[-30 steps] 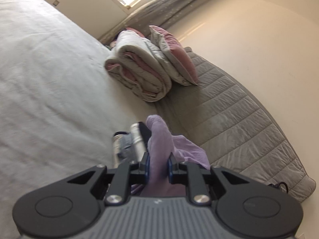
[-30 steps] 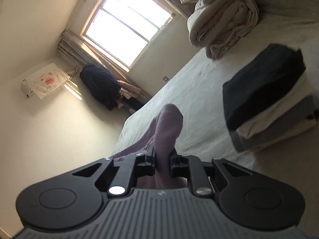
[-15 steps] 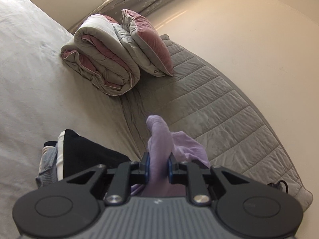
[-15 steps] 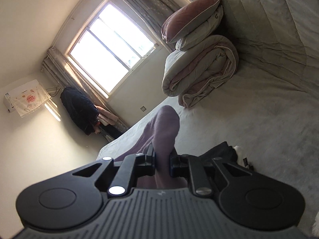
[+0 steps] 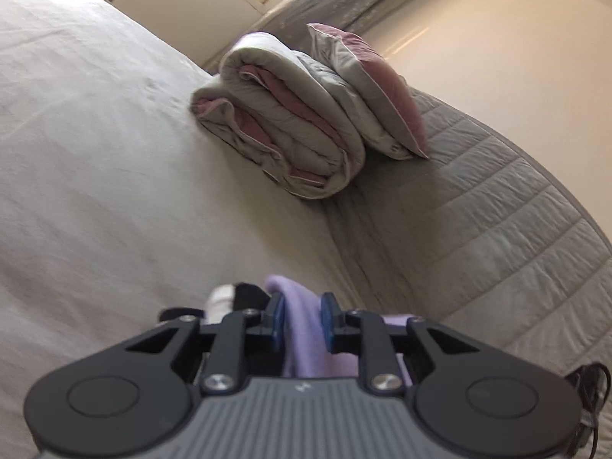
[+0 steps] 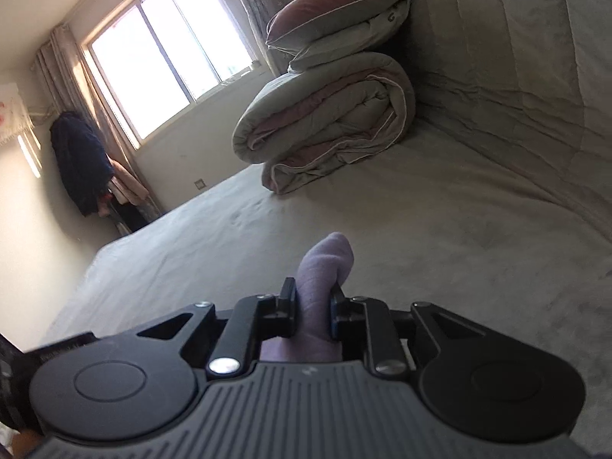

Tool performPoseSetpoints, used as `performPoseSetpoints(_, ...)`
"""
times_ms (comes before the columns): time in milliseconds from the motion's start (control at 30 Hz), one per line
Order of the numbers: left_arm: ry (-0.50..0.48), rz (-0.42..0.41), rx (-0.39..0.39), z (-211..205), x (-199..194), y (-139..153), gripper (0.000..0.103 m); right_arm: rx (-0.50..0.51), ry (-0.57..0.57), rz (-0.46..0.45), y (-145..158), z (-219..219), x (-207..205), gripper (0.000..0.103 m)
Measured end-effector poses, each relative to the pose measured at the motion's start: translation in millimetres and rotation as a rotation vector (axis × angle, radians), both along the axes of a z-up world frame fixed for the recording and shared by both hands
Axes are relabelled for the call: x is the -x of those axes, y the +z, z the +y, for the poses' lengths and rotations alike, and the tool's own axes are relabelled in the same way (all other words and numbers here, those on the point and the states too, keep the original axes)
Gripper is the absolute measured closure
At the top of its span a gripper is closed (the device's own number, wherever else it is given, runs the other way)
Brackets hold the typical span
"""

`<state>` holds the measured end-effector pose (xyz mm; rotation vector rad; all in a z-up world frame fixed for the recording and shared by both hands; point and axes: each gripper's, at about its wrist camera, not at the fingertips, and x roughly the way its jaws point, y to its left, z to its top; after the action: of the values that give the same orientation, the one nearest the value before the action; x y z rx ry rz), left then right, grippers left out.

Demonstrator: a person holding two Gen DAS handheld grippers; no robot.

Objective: Fold clothes
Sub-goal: 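Carry the lavender bundle with both grippers onto the folded clothes stack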

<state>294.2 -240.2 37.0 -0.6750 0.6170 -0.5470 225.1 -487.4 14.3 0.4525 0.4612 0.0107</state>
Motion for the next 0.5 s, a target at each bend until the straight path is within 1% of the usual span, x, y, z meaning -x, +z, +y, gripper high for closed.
performPoseSetpoints(67, 0.017, -0.038, -0.024, 6.2, -0.4, 9.0, 0.079, 0.049, -0.018, -0.028, 2.4, -0.4, 8.0, 0.074)
performPoseSetpoints(100, 0.017, -0.064, -0.036, 7.9, 0.6, 14.6, 0.079, 0.071, -0.033, -0.048, 5.8, -0.4, 13.0, 0.074)
performPoseSetpoints(233, -0.035, -0.124, -0.001, 7.5, 4.4, 31.2, 0.079, 0.177, -0.066, -0.154, 23.4, 6.6, 29.8, 0.074)
performPoseSetpoints(300, -0.065, -0.143, 0.011, 2.1, 6.2, 34.5, 0.079, 0.215, -0.061, -0.183, 26.5, 14.8, 34.2, 0.074)
performPoseSetpoints(433, -0.142, -0.167, -0.053, -22.1, 13.5, 27.8, 0.081, 0.284, -0.017, -0.196, 16.8, 32.1, 34.7, 0.074)
performPoseSetpoints(500, -0.140, -0.142, -0.079, -27.0, 12.7, 15.5, 0.081, 0.332, -0.001, -0.174, 4.6, 39.4, 30.5, 0.074)
